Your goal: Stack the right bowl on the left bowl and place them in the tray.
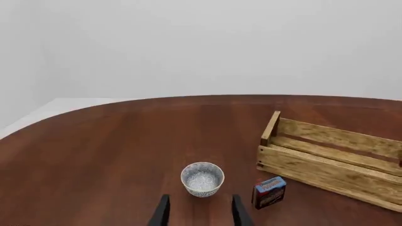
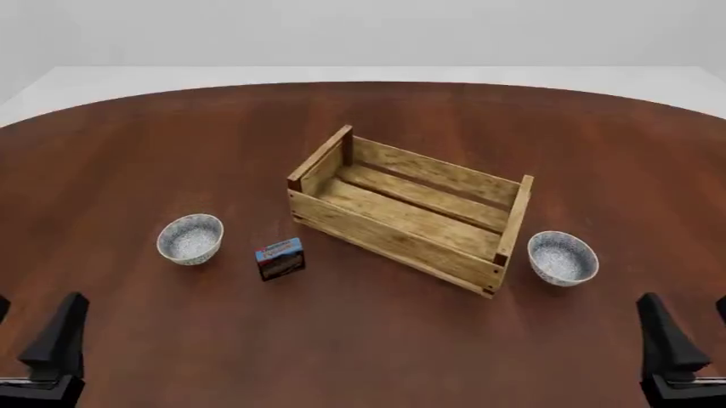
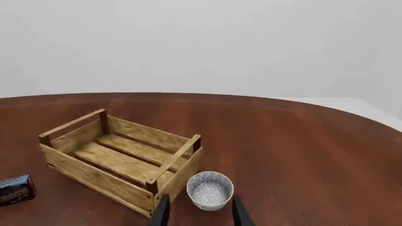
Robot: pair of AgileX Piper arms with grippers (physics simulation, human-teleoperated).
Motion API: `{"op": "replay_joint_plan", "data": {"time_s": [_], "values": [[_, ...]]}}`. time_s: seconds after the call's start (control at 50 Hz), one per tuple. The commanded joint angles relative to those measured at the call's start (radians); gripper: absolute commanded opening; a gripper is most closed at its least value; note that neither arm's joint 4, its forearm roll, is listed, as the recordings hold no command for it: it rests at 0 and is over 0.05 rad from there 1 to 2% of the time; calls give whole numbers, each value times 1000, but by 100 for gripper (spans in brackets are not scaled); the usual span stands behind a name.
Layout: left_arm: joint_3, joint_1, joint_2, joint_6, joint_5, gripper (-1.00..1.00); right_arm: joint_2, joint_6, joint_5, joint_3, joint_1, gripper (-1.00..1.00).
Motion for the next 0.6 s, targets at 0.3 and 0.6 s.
{"op": "replay_joint_plan", "data": {"time_s": [0.3, 0.6], "values": [[8, 10, 15, -3, -33, 100, 215, -29, 83, -180, -4, 100], [7, -4, 8, 2, -23, 100, 464, -63, 299, -458, -24, 100]]}}
